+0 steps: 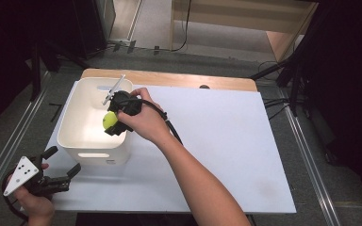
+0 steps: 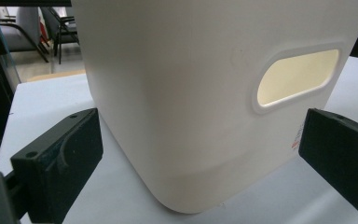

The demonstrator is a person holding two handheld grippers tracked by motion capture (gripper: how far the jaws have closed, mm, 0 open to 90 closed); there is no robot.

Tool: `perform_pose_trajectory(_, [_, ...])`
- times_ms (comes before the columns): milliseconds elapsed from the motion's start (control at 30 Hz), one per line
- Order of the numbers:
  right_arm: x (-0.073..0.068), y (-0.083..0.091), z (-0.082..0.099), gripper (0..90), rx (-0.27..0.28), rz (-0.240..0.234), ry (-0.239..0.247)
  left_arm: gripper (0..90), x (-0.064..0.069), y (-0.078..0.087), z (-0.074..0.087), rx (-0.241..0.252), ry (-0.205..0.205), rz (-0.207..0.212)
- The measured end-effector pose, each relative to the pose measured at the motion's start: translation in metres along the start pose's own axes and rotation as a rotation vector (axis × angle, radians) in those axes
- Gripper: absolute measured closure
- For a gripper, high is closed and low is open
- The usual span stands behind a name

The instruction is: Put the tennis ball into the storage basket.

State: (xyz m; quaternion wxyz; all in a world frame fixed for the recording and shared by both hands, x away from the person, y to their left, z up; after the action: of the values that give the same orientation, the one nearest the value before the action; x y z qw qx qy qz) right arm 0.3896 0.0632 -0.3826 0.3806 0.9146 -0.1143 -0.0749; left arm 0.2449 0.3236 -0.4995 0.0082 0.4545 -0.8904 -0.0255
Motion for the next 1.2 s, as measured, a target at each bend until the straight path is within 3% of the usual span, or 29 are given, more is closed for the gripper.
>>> perform_pose_trajectory(467, [-0.001, -0.004, 0.005, 17.2, -0.022, 0.018, 0.012, 0.0, 0.000, 0.000, 0.000, 0.001, 0.001, 0.001])
perform_pose_trajectory(600, [-0.002, 0.003, 0.008, 9.9, 0.014, 0.014, 0.031, 0.0, 0.000, 0.000, 0.000, 0.003, 0.000, 0.003])
perform_pose_trajectory(700, [-0.002, 0.006, 0.010, 9.4, 0.037, 0.006, 0.024, 0.0, 0.000, 0.000, 0.000, 0.002, 0.000, 0.002])
perform_pose_trajectory(833, [-0.002, 0.013, 0.014, 0.0, 0.066, 0.019, 0.026, 0.0, 0.001, -0.001, 0.000, -0.001, -0.002, -0.002])
perform_pose_trajectory(933, [-0.001, 0.023, 0.018, 0.0, 0.123, 0.026, 0.013, 0.0, 0.001, -0.001, 0.000, 0.000, -0.001, -0.002])
perform_pose_trajectory(1200, [0.000, 0.041, 0.029, 0.0, 0.174, 0.063, -0.016, 0.0, 0.001, -0.001, 0.000, -0.001, -0.003, -0.003])
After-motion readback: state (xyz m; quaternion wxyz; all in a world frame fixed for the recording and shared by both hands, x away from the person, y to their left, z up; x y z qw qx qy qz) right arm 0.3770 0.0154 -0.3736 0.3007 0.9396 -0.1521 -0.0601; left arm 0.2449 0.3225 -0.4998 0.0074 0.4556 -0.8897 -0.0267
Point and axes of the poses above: each handheld gripper's, and its own axes: y roughly backward along the jaws, z roughly out of its underside, x roughly to its right, the point moved 2 cm from there along -y, roughly forward along the jaws, and after that the axes turned 9 degrees about x, right-handed, at the moved point
